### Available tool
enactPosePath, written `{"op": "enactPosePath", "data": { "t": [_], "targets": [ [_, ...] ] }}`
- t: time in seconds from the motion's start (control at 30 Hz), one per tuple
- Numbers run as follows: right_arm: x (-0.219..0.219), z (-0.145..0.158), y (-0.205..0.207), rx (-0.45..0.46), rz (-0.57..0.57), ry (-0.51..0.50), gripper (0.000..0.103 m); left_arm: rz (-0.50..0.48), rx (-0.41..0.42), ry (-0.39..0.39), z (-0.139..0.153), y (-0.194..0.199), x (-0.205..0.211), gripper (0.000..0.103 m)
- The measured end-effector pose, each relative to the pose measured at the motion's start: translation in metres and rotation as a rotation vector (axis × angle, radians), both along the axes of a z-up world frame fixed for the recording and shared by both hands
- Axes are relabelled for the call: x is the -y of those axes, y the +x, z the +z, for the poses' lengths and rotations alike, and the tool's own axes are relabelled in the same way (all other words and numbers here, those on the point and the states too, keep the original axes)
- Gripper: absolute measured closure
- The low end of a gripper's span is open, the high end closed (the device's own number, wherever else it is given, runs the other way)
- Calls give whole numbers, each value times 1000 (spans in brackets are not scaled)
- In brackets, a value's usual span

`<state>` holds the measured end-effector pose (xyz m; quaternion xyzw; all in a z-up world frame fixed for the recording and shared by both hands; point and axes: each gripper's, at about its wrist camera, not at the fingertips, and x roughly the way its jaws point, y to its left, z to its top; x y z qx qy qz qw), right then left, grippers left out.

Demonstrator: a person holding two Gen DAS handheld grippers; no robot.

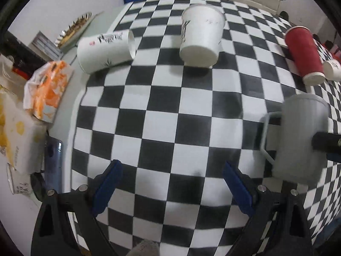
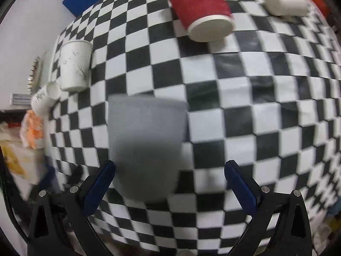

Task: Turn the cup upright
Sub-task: 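Grasp the grey mug with the right tool and rotate it rim-up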

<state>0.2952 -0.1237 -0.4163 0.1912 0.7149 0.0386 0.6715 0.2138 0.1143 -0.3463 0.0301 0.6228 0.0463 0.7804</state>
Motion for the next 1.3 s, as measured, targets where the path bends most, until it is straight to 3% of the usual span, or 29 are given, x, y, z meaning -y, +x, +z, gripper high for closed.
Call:
{"op": "enactPosePath", "data": {
  "t": [0.27,0.37,0.5,0.63,0.7,0.8,1.03,1.3],
  "targets": [
    [-11,-36,37,-97,82,96,1,19,-24,-7,-13,3,7,7],
    [-16,-39,41,-98,112,143,16,26,-27,-12,-12,1,11,7],
    [-13,-9,34,71,150,3,17,29,-17,-26,-5,-2,21,7],
    [5,30,11,335,144,-196,17,24,-7,-46,2,-4,34,7],
    [17,38,-6,431,127,-252,17,13,-8,-56,2,-5,46,7],
    [29,35,-26,506,123,-285,17,-14,-16,-59,0,-11,64,7],
    [33,23,-75,598,136,-297,17,-68,-30,-44,-1,-35,92,7],
    [33,14,-101,491,137,-311,16,-71,32,-16,23,-65,99,7]
  ]
}}
